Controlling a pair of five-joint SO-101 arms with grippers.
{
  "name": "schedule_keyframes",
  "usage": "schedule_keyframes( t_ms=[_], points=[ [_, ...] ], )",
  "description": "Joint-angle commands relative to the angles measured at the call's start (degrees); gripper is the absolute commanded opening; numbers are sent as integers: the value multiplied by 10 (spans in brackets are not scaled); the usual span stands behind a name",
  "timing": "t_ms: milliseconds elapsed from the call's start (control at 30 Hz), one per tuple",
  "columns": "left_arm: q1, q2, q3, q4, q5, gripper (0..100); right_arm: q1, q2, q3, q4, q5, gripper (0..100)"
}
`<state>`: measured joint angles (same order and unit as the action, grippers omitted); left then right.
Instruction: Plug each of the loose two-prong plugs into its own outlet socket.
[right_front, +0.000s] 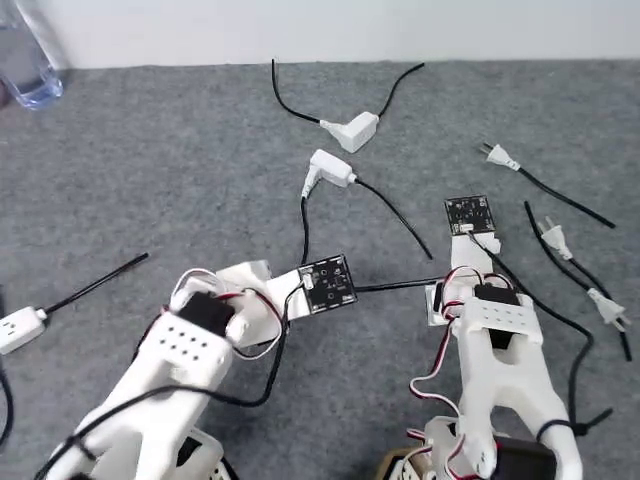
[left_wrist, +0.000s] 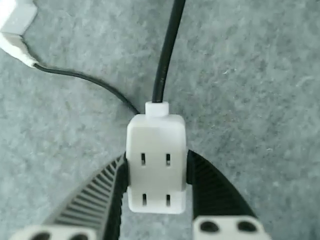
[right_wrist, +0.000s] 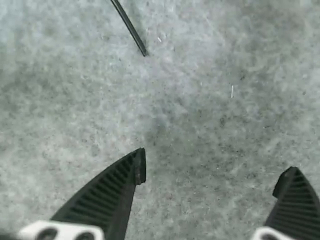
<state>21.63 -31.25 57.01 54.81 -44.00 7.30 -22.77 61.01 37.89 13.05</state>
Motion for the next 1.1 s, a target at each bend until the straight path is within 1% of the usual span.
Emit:
schedule_keyframes(
  t_ms=[0, 200, 400, 533, 600, 733, 800, 967, 1067],
  points=[
    [22, 92, -20, -39, 4, 12, 5, -15, -31, -11, -4, 390],
    [74, 236, -125, -40, 4, 12, 9, -14, -29, -27, -2, 390],
    [102, 306, -176, -43, 4, 12, 40, -14, -29, -46, -5, 390],
    [104, 317, -189, -40, 4, 12, 44, -19, -29, -47, -6, 390],
    [105, 318, -190, -40, 3, 12, 58, -19, -31, -48, -17, 390],
    [105, 319, -190, -40, 3, 12, 131, -20, -47, -58, -103, 390],
    [105, 320, -190, -40, 3, 12, 145, -20, -49, -58, -126, 390],
    [105, 317, -188, -40, 3, 12, 126, -19, -49, -58, -105, 390],
    [105, 316, -189, -28, 4, 13, 123, -16, -49, -58, -105, 390]
  ],
)
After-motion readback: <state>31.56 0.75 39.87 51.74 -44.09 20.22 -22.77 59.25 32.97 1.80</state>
